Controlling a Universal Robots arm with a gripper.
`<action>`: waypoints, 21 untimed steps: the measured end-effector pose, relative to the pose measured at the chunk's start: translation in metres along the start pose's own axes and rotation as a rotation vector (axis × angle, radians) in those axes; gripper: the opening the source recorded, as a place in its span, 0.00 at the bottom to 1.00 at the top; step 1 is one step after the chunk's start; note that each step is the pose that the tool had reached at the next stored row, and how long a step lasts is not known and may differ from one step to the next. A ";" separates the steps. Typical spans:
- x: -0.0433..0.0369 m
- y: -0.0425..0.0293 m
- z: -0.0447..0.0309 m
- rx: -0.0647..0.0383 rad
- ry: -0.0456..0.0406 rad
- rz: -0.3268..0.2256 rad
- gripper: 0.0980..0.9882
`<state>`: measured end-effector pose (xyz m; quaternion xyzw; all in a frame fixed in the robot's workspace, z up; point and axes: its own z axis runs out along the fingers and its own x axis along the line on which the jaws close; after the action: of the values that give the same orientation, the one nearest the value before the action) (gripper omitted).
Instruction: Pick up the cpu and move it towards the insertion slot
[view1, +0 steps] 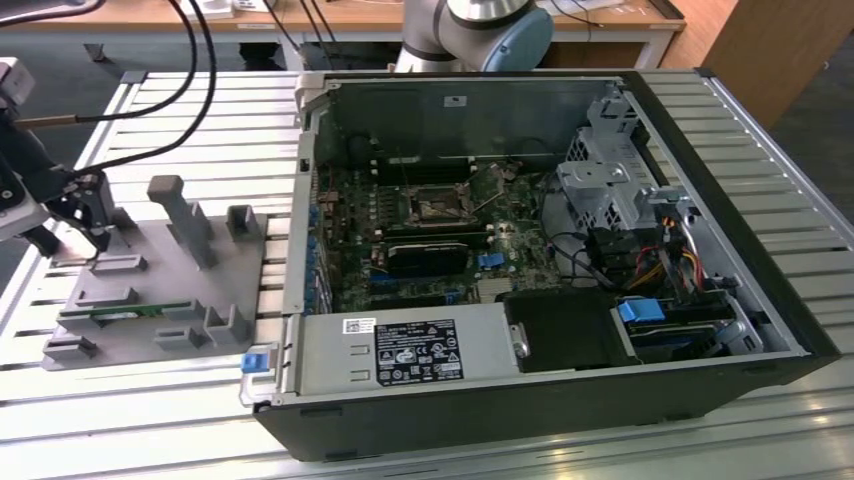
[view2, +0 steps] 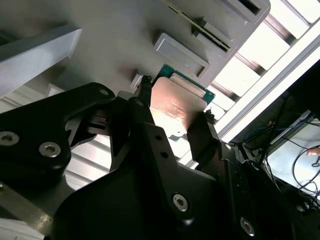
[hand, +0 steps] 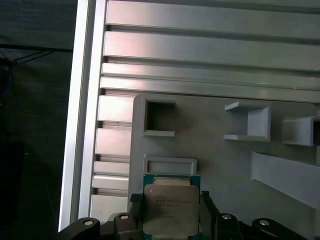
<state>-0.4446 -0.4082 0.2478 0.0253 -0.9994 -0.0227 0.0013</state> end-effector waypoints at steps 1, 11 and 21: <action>0.0000 0.0000 -0.0006 0.000 -0.0001 0.000 0.49; 0.0000 0.0003 -0.0072 0.000 -0.0001 0.000 0.49; 0.0000 0.0006 -0.0137 0.000 0.0000 0.000 0.49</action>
<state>-0.4446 -0.4082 0.2615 0.0253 -0.9994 -0.0227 0.0013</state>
